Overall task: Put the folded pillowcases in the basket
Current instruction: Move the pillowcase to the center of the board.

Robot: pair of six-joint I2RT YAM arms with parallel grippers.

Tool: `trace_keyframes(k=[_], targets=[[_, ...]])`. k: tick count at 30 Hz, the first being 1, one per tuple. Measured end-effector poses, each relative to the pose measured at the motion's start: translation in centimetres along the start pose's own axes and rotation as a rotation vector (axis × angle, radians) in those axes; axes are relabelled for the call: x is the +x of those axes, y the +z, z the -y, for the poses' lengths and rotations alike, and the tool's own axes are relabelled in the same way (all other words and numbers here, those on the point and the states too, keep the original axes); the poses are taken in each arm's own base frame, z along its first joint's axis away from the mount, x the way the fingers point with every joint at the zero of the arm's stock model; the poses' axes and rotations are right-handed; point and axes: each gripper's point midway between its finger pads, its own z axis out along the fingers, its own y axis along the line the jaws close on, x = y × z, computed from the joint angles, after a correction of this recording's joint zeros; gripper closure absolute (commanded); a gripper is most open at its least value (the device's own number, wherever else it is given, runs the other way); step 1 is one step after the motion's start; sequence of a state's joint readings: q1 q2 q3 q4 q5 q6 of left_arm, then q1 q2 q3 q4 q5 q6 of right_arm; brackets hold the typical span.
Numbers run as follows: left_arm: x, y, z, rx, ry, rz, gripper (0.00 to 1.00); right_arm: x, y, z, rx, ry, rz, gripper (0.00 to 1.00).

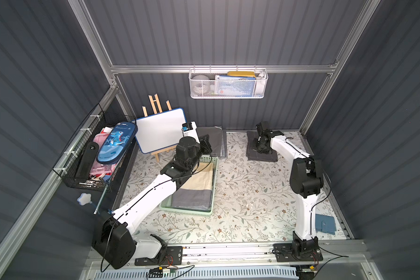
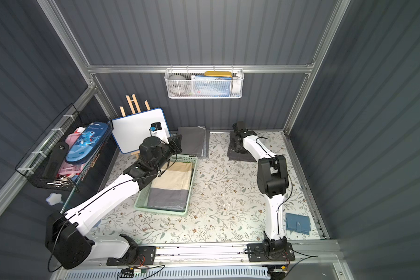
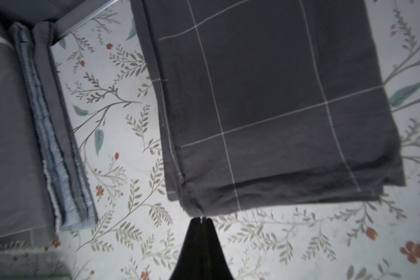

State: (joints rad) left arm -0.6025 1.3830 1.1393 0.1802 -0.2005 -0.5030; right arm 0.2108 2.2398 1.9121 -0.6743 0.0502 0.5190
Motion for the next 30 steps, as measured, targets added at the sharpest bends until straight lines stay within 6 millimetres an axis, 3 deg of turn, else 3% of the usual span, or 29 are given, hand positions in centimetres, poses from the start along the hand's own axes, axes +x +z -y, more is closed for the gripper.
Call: trace_keyframes(k=[4,8,11,16,20,23,30], targets=[[1.6,1.4,0.4,0.043,0.019,-0.04,0.94,-0.5,3.4,-0.2,0.011,-0.005,-0.013,1.0],[3.4,2.5,0.8,0.09,0.023,-0.086,0.93,0.4,6.2,0.6,0.035,-0.001,-0.047,1.0],[4.3,3.0,0.9,0.107,0.023,-0.116,0.91,0.3,6.1,0.2,0.021,0.007,-0.055,1.0],[5.0,3.2,1.0,0.122,0.013,-0.138,0.95,2.3,5.5,0.8,-0.007,0.054,-0.076,1.0],[6.1,3.8,0.8,0.119,-0.002,-0.171,0.95,7.0,3.1,2.1,-0.027,0.096,-0.135,1.0],[7.1,4.0,0.6,0.118,-0.012,-0.204,0.94,11.8,0.9,2.4,-0.047,0.1,-0.201,1.0],[8.7,3.7,1.2,0.156,-0.057,-0.281,0.89,24.3,-4.6,0.2,-0.14,0.076,-0.4,1.0]])
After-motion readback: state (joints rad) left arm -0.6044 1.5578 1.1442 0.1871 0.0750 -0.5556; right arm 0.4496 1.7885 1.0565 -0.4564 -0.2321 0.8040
